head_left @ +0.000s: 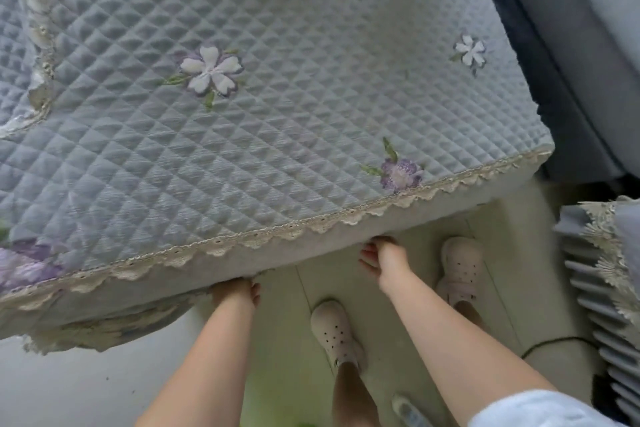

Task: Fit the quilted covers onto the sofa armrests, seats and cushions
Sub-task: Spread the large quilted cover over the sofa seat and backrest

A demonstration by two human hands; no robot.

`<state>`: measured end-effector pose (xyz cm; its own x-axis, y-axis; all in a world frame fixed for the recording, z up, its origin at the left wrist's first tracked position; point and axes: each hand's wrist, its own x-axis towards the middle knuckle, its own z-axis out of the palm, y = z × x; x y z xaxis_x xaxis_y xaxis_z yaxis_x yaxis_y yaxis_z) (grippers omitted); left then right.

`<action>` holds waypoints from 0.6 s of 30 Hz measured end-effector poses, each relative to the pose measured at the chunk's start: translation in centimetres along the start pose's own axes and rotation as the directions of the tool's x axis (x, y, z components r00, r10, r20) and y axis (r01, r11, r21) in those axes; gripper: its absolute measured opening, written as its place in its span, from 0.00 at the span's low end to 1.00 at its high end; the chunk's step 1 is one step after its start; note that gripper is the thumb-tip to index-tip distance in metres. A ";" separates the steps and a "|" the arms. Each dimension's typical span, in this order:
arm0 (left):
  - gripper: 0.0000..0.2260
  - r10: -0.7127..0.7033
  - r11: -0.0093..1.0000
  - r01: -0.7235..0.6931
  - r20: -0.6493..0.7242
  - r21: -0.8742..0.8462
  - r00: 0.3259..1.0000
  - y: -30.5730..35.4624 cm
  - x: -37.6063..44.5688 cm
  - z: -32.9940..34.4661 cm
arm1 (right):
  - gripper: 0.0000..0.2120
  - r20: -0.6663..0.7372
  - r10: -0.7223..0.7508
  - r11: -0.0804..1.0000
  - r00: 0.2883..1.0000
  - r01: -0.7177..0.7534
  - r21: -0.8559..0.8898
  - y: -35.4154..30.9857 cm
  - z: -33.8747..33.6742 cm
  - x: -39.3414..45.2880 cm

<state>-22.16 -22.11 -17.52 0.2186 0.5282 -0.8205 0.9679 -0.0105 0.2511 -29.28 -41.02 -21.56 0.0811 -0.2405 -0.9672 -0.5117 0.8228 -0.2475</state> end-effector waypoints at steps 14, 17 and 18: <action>0.17 -0.196 0.952 0.199 0.038 -0.232 0.980 0.0 -18.2 19.0 | 0.16 -0.056 -0.310 0.824 0.949 0.239 -0.515 -24.4 -15.7 4.9; 0.17 -0.231 0.965 0.240 0.090 -0.108 0.969 1.3 -20.9 22.5 | 0.15 0.037 -0.379 0.647 0.925 0.293 -0.704 -27.1 -16.8 5.9; 0.17 -0.238 0.965 0.248 0.125 -0.081 0.963 1.7 -21.8 23.6 | 0.16 0.067 -0.391 0.578 0.918 0.301 -0.759 -27.7 -17.0 6.4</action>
<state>-22.38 -53.68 -11.34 -0.0040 0.4056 -0.9141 0.9786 0.1895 0.0798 -29.13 -74.07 -19.98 0.3316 -0.5084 -0.7947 -0.9201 0.0120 -0.3916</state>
